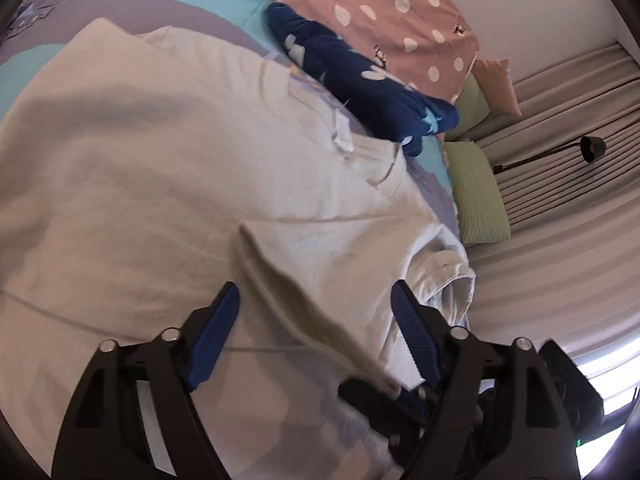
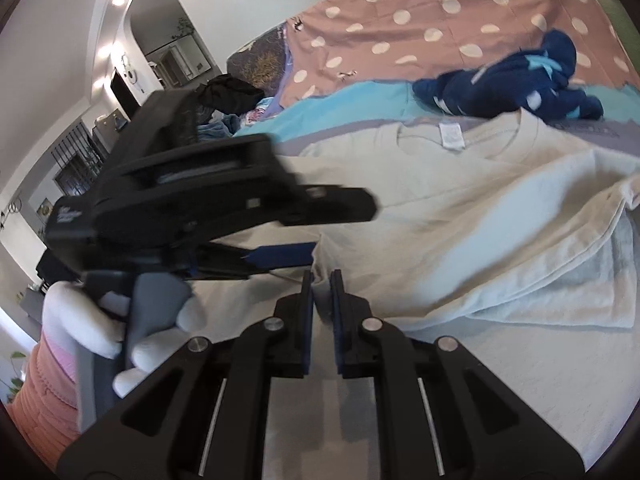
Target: Fold small clothes
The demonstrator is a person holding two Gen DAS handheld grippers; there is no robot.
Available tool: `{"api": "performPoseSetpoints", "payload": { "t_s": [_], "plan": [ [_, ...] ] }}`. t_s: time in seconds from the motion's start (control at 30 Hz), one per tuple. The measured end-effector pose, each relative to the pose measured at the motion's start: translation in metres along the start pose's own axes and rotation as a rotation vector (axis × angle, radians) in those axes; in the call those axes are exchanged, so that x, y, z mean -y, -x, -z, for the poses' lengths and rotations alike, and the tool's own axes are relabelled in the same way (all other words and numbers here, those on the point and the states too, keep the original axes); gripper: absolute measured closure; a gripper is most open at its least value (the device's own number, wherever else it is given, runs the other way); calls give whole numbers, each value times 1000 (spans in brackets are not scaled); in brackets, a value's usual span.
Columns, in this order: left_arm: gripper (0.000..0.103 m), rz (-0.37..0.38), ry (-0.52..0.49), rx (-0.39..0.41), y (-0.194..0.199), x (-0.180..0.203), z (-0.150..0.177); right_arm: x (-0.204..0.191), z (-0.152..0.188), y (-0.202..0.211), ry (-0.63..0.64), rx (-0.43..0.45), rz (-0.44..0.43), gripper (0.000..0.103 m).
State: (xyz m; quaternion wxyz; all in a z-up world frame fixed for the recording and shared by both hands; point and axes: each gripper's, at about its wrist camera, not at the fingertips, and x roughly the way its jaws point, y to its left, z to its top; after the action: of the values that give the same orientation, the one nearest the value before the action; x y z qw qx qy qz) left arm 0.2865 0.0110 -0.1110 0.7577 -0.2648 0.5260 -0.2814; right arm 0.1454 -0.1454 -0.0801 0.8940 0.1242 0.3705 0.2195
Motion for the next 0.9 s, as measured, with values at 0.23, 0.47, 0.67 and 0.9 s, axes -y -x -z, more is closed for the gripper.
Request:
{"api": "performPoseSetpoints", "payload": {
  "t_s": [0.23, 0.47, 0.67, 0.9],
  "plan": [
    [102, 85, -93, 28, 10, 47, -26, -7, -16, 16, 23, 75, 21, 89],
    [102, 37, -261, 178, 86, 80, -60, 22, -24, 62, 16, 150, 140, 70],
    [100, -172, -245, 215, 98, 28, -76, 102, -4, 76, -126, 51, 391, 69],
    [63, -292, -158, 131, 65, -38, -52, 138, 25, 98, -235, 44, 388, 72]
  ]
}}
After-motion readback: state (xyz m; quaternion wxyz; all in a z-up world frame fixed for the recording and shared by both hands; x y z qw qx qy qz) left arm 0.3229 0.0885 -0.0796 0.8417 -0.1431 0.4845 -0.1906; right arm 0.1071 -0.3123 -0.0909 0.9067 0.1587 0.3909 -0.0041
